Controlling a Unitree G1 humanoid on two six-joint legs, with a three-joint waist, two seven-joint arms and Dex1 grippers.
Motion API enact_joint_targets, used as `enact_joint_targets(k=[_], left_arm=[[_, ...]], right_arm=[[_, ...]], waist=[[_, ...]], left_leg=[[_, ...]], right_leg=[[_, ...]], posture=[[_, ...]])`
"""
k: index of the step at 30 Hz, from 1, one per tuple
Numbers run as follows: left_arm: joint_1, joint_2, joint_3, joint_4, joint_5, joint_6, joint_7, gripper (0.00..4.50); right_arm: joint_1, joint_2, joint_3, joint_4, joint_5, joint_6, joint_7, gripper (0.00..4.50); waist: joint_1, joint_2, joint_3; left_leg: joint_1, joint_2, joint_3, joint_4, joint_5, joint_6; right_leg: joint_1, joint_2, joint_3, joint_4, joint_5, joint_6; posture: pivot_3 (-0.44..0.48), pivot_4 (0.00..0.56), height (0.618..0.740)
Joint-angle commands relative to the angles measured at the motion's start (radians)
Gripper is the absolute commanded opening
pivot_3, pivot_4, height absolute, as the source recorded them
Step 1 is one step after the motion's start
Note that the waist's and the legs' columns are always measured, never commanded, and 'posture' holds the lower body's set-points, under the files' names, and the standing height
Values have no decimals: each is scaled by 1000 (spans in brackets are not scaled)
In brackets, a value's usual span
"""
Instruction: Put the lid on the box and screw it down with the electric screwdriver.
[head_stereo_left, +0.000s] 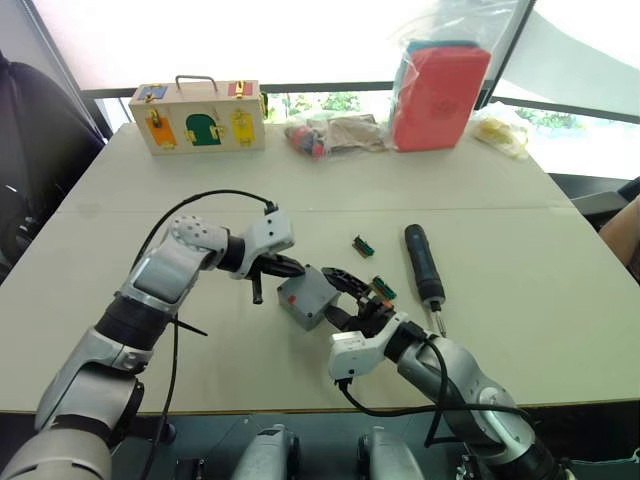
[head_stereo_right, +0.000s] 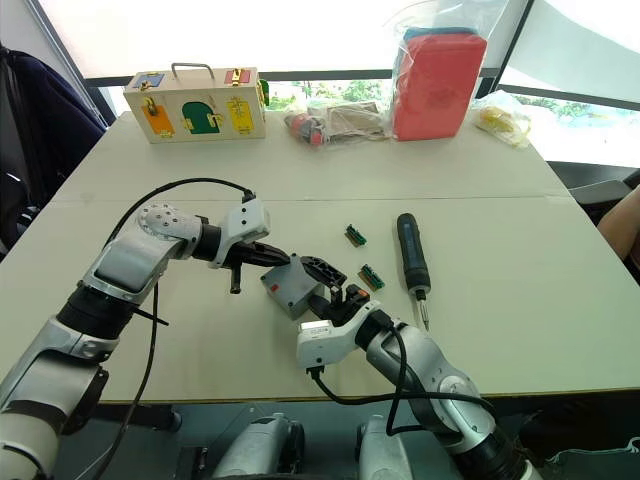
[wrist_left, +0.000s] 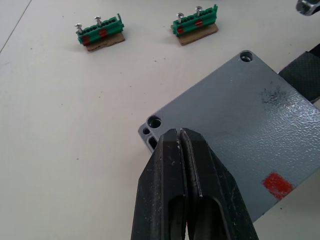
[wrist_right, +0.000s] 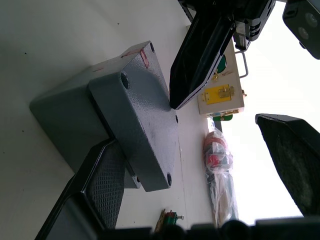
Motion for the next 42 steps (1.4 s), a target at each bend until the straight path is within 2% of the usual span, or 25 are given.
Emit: enact_joint_targets(k=[1, 20, 21, 22, 31, 36, 42], left_arm=[[51, 6, -74, 49, 64, 24, 4, 0], [37, -16, -59, 44, 66, 24, 25, 0], [35, -19, -55, 43, 64, 16, 25, 0], [33, -21, -52, 42, 62, 11, 26, 0], [-1, -31, -7, 34, 31, 14, 15, 0], [-32, -39, 27, 43, 21, -1, 27, 0], [-51, -39, 83, 4, -53, 41, 0, 0]], right_arm=[[8, 0, -23, -62, 31, -1, 17, 4278], [105, -51, -106, -126, 156, -19, 62, 4278], [111, -47, -109, -126, 182, -16, 67, 3850], [114, -44, -111, -126, 201, -13, 71, 3734], [173, 48, -141, -148, 438, 143, 162, 571], [177, 73, -142, -171, 536, 245, 219, 571], [152, 106, -156, -192, 659, 398, 263, 571]], waist=[[1, 0, 0], [15, 0, 0], [17, 0, 0], [18, 0, 0], [21, 0, 0], [19, 0, 0], [19, 0, 2]], left_leg=[[0, 0, 0, 0, 0, 0], [0, 0, 0, 0, 0, 1], [0, 0, 0, 0, 0, 1], [0, 0, 0, 0, 0, 1], [0, 0, 0, 0, -1, 1], [-1, 0, -1, -1, -1, 1], [-3, 0, -1, -1, -1, 1]], right_leg=[[0, 0, 0, 0, 0, 0], [0, 0, 0, 0, 0, 0], [0, 0, 0, 0, 0, 0], [0, 0, 0, 0, 0, 0], [0, -1, 0, -1, 0, 0], [-1, -1, 0, -1, 0, 0], [-3, -1, 0, -1, 0, 0]], posture=[[0, 150, 740], [0, 150, 740], [0, 150, 740], [0, 150, 740], [0, 150, 740], [0, 150, 740], [0, 150, 740]])
